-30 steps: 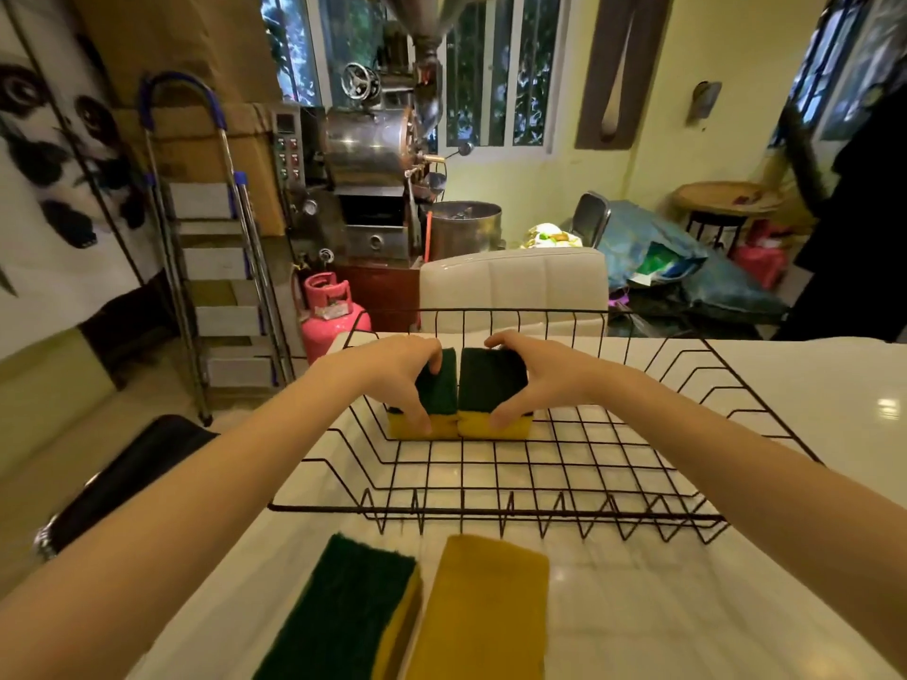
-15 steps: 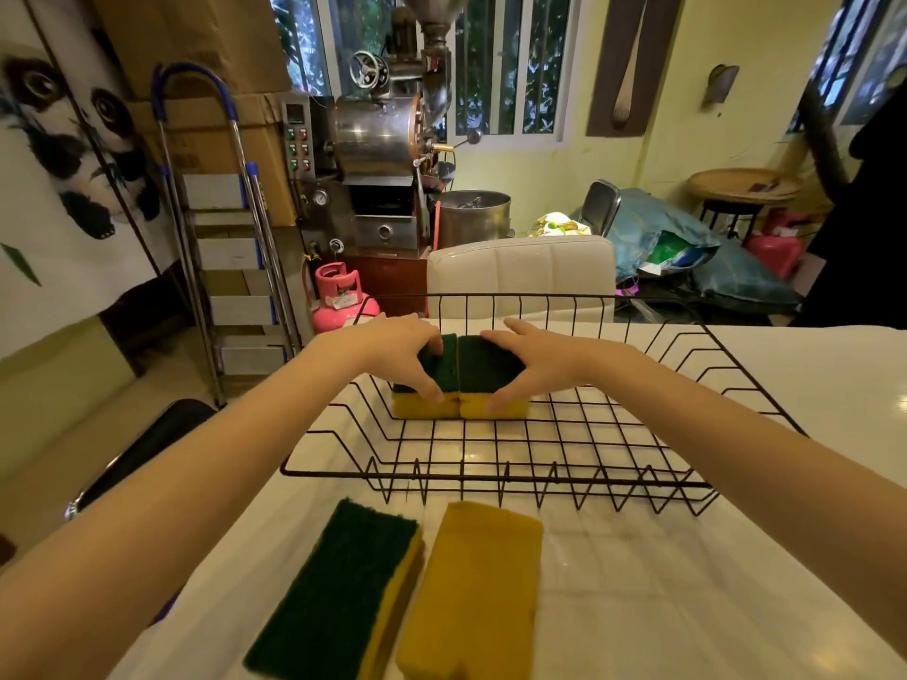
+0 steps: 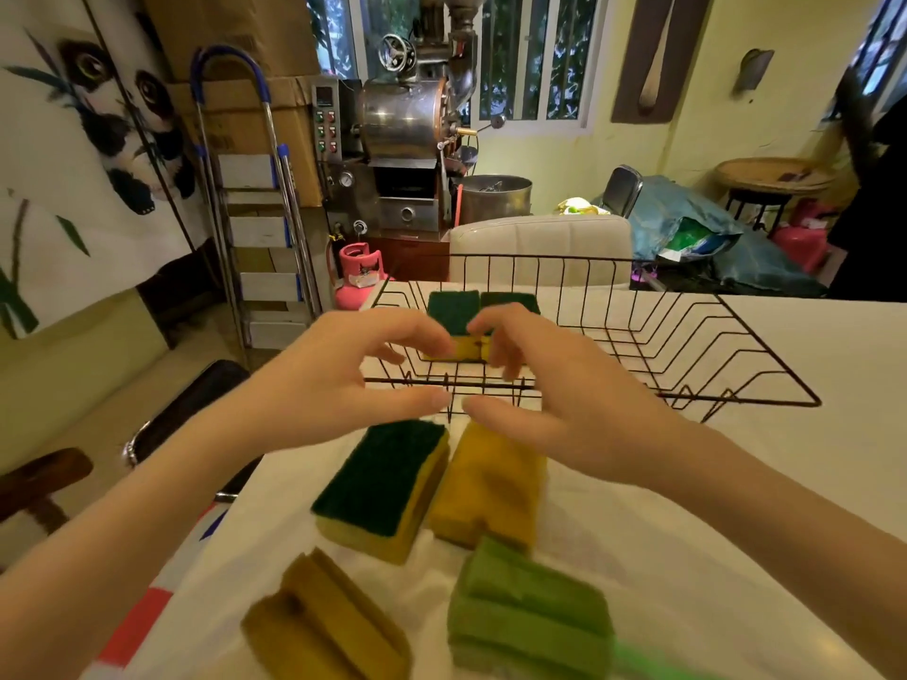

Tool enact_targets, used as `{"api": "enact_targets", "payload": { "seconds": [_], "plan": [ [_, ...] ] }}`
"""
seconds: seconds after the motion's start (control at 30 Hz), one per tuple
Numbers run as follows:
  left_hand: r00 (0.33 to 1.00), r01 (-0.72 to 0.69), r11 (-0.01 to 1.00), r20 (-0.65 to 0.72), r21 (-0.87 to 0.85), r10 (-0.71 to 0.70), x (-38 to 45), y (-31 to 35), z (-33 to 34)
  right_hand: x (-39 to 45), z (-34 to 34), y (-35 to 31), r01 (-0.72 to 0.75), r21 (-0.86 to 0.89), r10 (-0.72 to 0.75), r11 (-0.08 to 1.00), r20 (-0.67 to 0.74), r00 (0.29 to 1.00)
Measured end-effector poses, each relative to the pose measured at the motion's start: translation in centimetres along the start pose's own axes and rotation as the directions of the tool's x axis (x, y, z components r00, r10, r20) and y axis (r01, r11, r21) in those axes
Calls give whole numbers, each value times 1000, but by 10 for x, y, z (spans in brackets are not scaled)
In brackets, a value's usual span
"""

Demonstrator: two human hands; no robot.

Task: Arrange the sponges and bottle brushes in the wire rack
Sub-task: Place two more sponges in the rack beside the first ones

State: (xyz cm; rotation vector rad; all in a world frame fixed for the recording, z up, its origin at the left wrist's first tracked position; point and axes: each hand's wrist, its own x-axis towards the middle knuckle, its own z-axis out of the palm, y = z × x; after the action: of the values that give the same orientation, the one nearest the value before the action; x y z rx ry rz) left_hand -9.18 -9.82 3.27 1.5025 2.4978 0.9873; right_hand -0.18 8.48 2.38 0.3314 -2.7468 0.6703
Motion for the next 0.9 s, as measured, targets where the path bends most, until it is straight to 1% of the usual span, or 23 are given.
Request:
{"api": "enact_targets", "payload": {
  "seconds": [0.07,0.13,0.2,0.3,0.37,0.47,0.57,0.67,0.73,0.8,0.83,0.9],
  "plan": [
    [1000,21,999,15,29,-22,-17,-4,9,-18,9,1,-1,-25,4,1000,120,993],
    [994,60,997,86,50,-64,-26,-10,17,-30,20,7,-2,-95,25,995,245,969],
    [981,97,993,164,67,-106,-30,-18,23,-37,28,15,-28,-134,68,991,308,949],
    [957,139,989,252,46,-147,-33,-30,28,-40,32,25,-114,-71,130,991,291,948],
    [953,147,989,266,2,-142,-35,-36,30,-42,34,30,-154,-4,147,988,321,936],
    [951,138,990,282,-26,-126,-39,-40,32,-45,40,37,-142,13,131,990,320,938],
    [943,147,988,309,-46,-126,-42,-45,34,-44,43,39,-137,27,124,990,282,951],
    [944,152,987,304,-49,-130,-44,-52,34,-42,35,37,-131,71,110,989,250,962],
    [949,146,988,289,-49,-126,-45,-54,36,-41,24,35,-185,130,150,974,242,959],
    [954,141,988,273,-56,-121,-45,-55,38,-39,14,35,-309,272,247,911,241,939],
    [957,141,988,264,-58,-121,-44,-56,39,-38,9,36,-391,354,312,850,259,914],
    [961,141,988,247,-58,-122,-44,-56,41,-37,3,40,-565,456,438,687,360,823]
  ]
}}
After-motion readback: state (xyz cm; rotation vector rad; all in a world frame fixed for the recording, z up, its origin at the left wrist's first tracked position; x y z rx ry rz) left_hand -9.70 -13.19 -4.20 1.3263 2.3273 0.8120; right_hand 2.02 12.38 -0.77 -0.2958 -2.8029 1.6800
